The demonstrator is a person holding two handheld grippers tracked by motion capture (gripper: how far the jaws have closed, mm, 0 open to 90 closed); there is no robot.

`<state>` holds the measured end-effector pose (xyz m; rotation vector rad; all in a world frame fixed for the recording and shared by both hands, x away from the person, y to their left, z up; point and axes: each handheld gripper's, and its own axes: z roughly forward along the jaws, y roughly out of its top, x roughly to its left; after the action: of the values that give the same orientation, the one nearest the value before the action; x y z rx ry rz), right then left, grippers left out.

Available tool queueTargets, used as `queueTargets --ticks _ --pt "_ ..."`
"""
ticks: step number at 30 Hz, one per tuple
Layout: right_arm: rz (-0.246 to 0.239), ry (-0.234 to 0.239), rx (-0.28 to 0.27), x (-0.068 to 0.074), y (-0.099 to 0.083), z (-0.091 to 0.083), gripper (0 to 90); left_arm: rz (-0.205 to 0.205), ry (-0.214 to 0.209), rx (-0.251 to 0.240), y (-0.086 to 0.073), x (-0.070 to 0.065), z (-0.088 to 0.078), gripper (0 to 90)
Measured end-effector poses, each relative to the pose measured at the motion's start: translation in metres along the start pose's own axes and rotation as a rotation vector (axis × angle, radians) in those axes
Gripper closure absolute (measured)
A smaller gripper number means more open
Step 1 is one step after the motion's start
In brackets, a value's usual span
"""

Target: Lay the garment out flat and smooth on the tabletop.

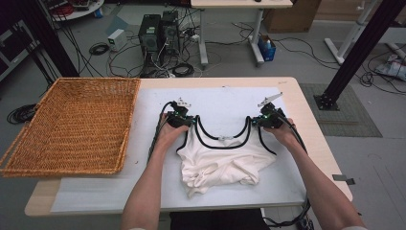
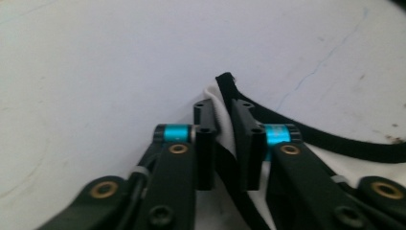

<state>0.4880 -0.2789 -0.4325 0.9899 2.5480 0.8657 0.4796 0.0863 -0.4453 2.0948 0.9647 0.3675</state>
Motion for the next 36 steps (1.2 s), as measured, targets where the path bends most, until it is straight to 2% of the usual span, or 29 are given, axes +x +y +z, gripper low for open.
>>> queueTargets --ticks 2,3,5,6,7,8,9,10,11,12,13,14,15,17,19,20,21,22,23,25,27,28,29,30,31,32,34,35,36 --pt "0.002 -0.046 0.002 -0.004 0.005 0.002 87.6 -0.008 0.014 0.0 0.004 0.003 0.0 82.5" --pt "0.002 -0.046 0.002 -0.004 0.005 0.002 87.6 -0.017 0.038 -0.007 0.009 0.007 -0.002 82.5" --pt "0.021 -0.085 0.0 -0.015 0.017 0.003 87.7 -0.039 0.115 -0.015 0.024 0.02 -0.008 82.7" --pt "0.027 -0.134 -0.002 -0.026 0.03 0.0 87.7 -0.08 0.206 -0.025 0.04 0.036 -0.016 82.6" --pt "0.027 -0.134 -0.002 -0.026 0.03 0.0 87.7 -0.08 0.206 -0.025 0.04 0.036 -0.016 82.5" --pt "0.065 -0.173 -0.032 -0.042 0.045 -0.004 86.7 -0.108 0.243 -0.042 0.047 0.044 -0.021 82.3" --pt "0.065 -0.173 -0.032 -0.042 0.045 -0.004 86.7 -0.142 0.269 -0.061 0.053 0.051 -0.025 82.3" --pt "0.122 -0.204 -0.069 -0.056 0.056 -0.008 67.8 -0.203 0.288 -0.098 0.06 0.062 -0.033 73.3" --pt "0.122 -0.204 -0.069 -0.056 0.056 -0.008 67.8 -0.203 0.288 -0.098 0.06 0.062 -0.033 66.3" --pt "0.183 -0.187 -0.141 -0.064 0.057 -0.012 57.5 -0.226 0.282 -0.123 0.059 0.064 -0.036 59.1" --pt "0.183 -0.187 -0.141 -0.064 0.057 -0.012 57.5 -0.235 0.275 -0.123 0.058 0.065 -0.039 59.1" --pt "0.206 -0.156 -0.148 -0.065 0.055 -0.014 53.5 -0.226 0.265 -0.098 0.056 0.064 -0.042 57.2" --pt "0.215 -0.133 -0.117 -0.065 0.053 -0.014 50.7 -0.212 0.258 -0.088 0.052 0.062 -0.045 56.5" --pt "0.176 -0.09 -0.026 -0.057 0.046 -0.014 47.3 -0.195 0.23 -0.074 0.041 0.055 -0.05 54.1" --pt "0.162 -0.091 -0.002 -0.044 0.034 -0.02 48.0 -0.209 0.193 -0.057 0.025 0.044 -0.053 54.0" --pt "0.19 -0.041 -0.034 -0.028 0.019 -0.028 48.3 -0.203 0.186 -0.036 0.017 0.037 -0.054 53.9" --pt "0.19 -0.041 -0.034 -0.028 0.019 -0.028 48.3 -0.189 0.181 -0.012 0.008 0.031 -0.054 53.9" --pt "0.179 -0.044 -0.008 -0.008 0.004 -0.033 49.1 -0.189 0.18 -0.001 0.0 0.025 -0.054 53.9" --pt "0.179 -0.044 -0.008 -0.008 0.004 -0.033 49.1 -0.195 0.17 -0.003 -0.009 0.019 -0.055 53.9" --pt "0.168 -0.049 0.012 0.011 -0.012 -0.034 50.3 -0.201 0.155 0.009 -0.023 0.009 -0.054 53.9" --pt "0.16 -0.033 0.028 0.023 -0.019 -0.03 54.1 -0.17 0.148 0.038 -0.032 0.0 -0.05 54.0" --pt "0.146 -0.034 0.034 0.031 -0.021 -0.028 59.6 -0.128 0.153 0.061 -0.036 -0.006 -0.047 55.6" --pt "0.105 -0.025 0.04 0.039 -0.022 -0.025 71.0 -0.098 0.172 0.047 -0.037 -0.01 -0.046 61.4" --pt "0.072 -0.023 0.051 0.044 -0.023 -0.022 79.8 -0.114 0.145 0.04 -0.037 -0.01 -0.047 69.7" --pt "0.011 -0.05 0.036 0.05 -0.022 -0.022 82.9 -0.119 0.157 0.039 -0.036 -0.009 -0.047 78.0" --pt "0.0 -0.074 0.04 0.05 -0.02 -0.021 83.9 -0.132 0.191 0.031 -0.036 -0.006 -0.048 82.0" --pt "0.021 -0.15 0.061 0.04 -0.019 -0.021 84.8 -0.189 0.234 0.016 -0.037 0.002 -0.052 84.2" --pt "0.031 -0.171 0.064 0.034 -0.02 -0.021 84.7 -0.208 0.241 0.008 -0.039 0.007 -0.053 84.2" --pt "0.082 -0.163 0.048 0.021 -0.024 -0.022 83.8 -0.225 0.234 -0.001 -0.04 0.009 -0.054 83.7"
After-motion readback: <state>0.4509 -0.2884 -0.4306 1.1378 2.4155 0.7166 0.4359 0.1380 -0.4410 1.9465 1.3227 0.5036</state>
